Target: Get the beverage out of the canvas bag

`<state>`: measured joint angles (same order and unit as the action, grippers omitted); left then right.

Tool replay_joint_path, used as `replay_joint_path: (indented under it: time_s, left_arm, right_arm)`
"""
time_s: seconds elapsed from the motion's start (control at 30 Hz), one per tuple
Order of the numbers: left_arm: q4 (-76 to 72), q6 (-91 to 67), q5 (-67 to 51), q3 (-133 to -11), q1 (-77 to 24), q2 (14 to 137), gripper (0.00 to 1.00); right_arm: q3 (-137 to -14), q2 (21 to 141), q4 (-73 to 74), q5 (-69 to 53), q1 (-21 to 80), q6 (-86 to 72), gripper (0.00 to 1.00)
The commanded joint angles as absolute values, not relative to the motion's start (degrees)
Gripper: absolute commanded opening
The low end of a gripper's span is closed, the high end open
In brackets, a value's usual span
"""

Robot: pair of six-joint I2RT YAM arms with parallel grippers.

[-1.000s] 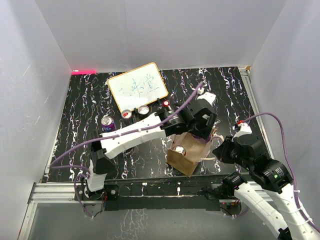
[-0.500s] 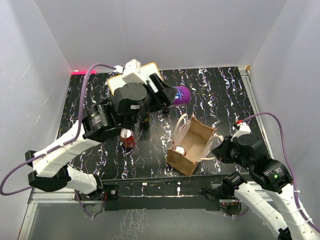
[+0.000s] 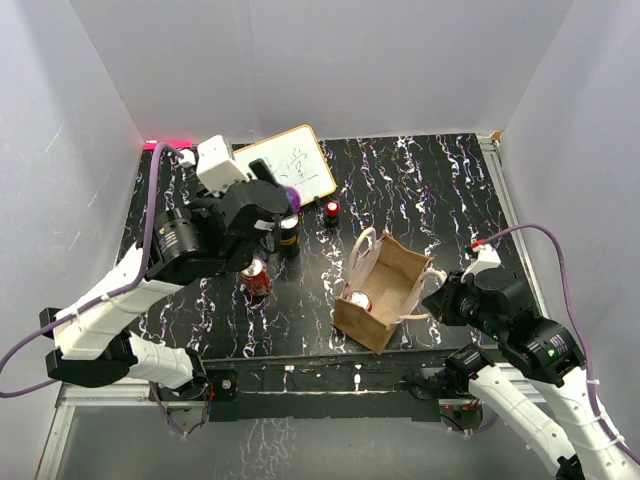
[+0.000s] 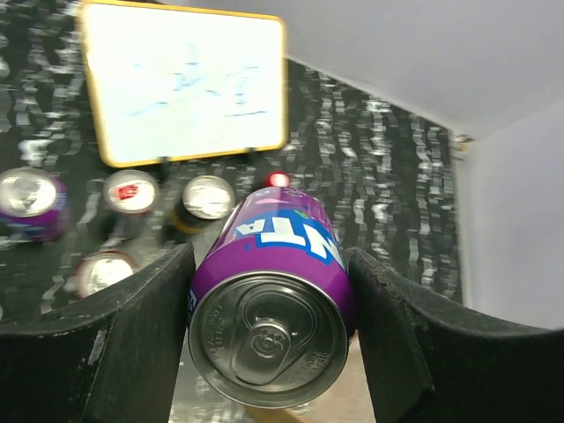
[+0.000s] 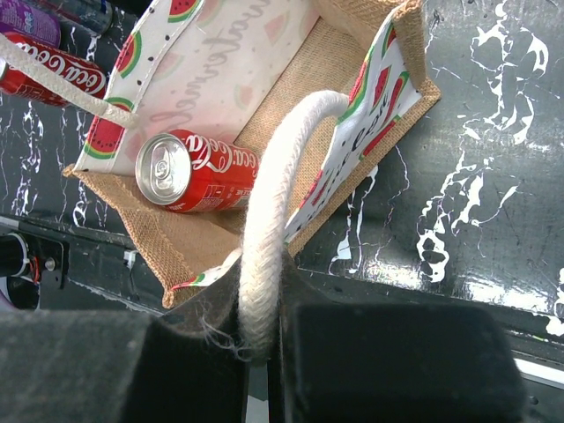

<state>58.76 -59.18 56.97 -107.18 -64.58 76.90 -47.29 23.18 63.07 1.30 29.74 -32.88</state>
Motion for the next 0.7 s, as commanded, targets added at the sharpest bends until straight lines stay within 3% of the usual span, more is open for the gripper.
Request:
replay_joint_path:
  time_s: [0.0,0.13,0.67]
  left_arm:
    - [73.59,-66.64,64.94,-107.05,-62.34,72.54,0.00]
    - [81.99,-69.82,64.81,-104.35,-61.26,71.97,0.00]
    - [82.10,-71.63,51.38,-79.00,-54.15,65.89,0.00]
  right_arm:
    - [-47.73,22.24,59.59,1.15,30.31,-31.90,0.08]
    - [-47.59,22.24,59.51,0.93,30.46,-31.90,0.08]
    - [-47.20,21.88,59.35,0.54,31.28,-31.73,0.08]
